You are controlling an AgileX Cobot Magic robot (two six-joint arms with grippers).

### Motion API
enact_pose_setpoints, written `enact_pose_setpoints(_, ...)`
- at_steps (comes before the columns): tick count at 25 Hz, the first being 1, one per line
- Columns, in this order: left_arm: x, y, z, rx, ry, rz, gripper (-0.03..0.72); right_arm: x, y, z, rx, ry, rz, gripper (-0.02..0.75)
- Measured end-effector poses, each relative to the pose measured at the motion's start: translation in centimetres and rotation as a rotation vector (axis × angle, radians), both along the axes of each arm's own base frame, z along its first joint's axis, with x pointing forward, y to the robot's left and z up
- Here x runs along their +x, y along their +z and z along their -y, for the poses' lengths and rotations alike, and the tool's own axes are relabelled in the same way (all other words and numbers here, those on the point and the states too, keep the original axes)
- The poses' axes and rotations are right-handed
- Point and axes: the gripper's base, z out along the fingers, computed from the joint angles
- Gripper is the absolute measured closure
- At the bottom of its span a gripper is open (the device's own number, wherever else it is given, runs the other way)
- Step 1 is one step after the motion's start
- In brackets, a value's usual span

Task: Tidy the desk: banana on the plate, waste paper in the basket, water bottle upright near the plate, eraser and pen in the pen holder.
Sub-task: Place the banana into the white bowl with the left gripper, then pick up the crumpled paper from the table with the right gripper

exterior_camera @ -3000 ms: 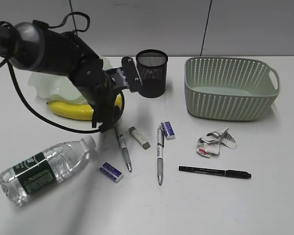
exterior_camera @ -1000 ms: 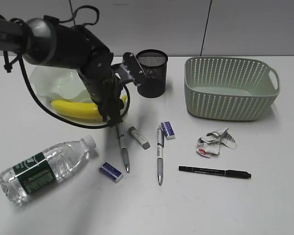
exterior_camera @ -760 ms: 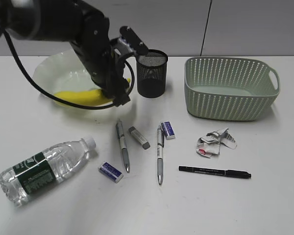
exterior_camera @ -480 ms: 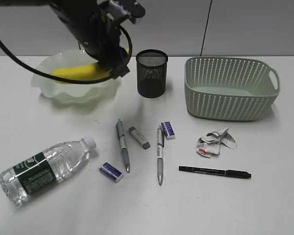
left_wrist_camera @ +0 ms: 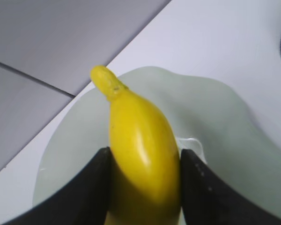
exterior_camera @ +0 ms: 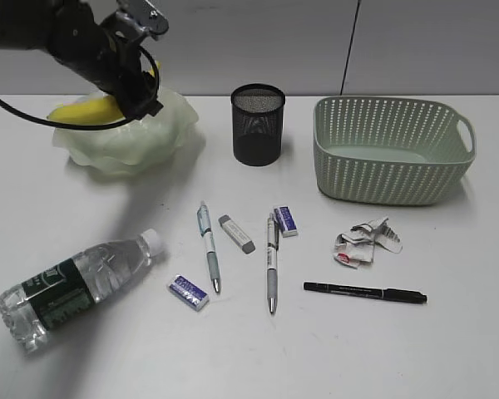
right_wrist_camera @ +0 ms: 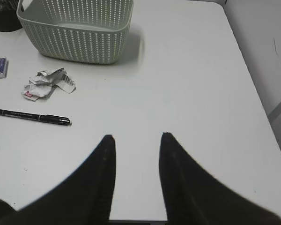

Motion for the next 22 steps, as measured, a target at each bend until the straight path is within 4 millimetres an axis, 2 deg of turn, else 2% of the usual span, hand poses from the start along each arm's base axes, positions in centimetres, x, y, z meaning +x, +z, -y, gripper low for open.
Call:
enact_pose_setpoints(2,0.7,-1.3,-0.5,-0.005,0.010,-0.002,0.360,0.0,0.0,0.0,0.000,0.000,0.000,0.470)
enact_pose_setpoints(5,0.9,-1.5,-0.3,-0.022,0.001,0.026,0.348,0.0,0.0,0.0,0.000,0.000,0.000,0.470)
enact_pose_setpoints(9,1.0,-1.2,-0.2,-0.034,-0.004,0.048,0.182,0.0,0.0,0.0,0.000,0.000,0.000,0.470)
enact_pose_setpoints(12,0.5,-0.2,-0.5,-0.019,0.009,0.025,0.156,0.0,0.0,0.0,0.000,0.000,0.000,0.470)
enact_pose_setpoints(14,-0.2,1.4,-0.8,-0.011,0.027,0.004,0.169,0.0,0.0,0.0,0.000,0.000,0.000,0.470)
enact_pose_setpoints(17,-2.2,5.7,-1.7,-0.051,0.094,-0.017,0.220,0.0,0.0,0.0,0.000,0.000,0.000,0.470)
enact_pose_setpoints(22,-7.6,13.4,-4.1,-0.122,0.228,-0.069,0.267,0.0,0.0,0.0,0.000,0.000,0.000,0.470)
